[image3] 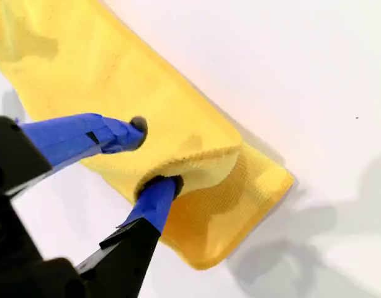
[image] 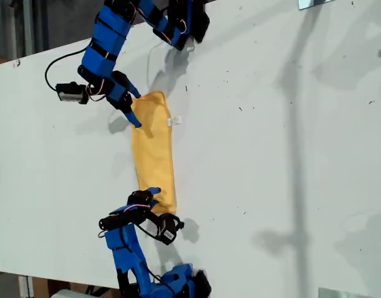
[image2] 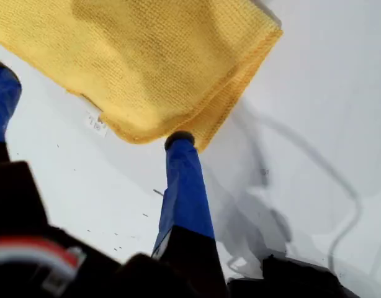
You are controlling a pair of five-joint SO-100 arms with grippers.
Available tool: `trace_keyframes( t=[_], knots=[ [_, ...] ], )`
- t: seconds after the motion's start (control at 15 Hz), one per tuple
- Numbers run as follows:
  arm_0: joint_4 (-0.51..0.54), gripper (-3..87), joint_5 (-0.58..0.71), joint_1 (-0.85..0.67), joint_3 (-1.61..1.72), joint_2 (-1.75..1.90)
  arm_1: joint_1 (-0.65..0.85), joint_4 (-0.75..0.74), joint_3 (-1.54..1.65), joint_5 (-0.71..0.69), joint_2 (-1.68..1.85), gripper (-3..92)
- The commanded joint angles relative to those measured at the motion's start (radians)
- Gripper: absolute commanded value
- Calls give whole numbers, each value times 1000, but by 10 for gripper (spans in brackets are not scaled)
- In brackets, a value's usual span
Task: Grasp corners of a square towel and fold twice.
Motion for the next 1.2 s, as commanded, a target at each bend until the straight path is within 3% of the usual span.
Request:
trace_keyframes(
  t=[0.0, 0.13, 0.2, 0.33, 0.4, 0.73, 0.8, 0.93, 1.13],
  knots=[
    [23, -2, 32, 12, -40, 64, -2, -2, -21, -6, 25, 446],
    [51, 231, -29, 0, -17, 77, -2, -2, -21, -6, 25, 446],
    [48, 298, -20, -8, -6, 81, -2, -2, -21, -6, 25, 445],
    [38, 297, -11, -2, 8, 101, -2, -2, -21, -6, 23, 445],
    [20, 363, 3, 3, 21, 124, -2, -3, -21, -6, 21, 445],
    [25, 350, 32, -5, 34, 144, -2, -8, -20, -8, 17, 444],
    [38, 405, 48, -9, 21, 155, -2, -9, -20, -8, 15, 443],
    [126, 419, 44, -80, -6, 225, 0, -5, -18, -11, 15, 443],
    [141, 415, -14, -190, 137, 307, 2, -14, -17, -11, 12, 442]
  ],
)
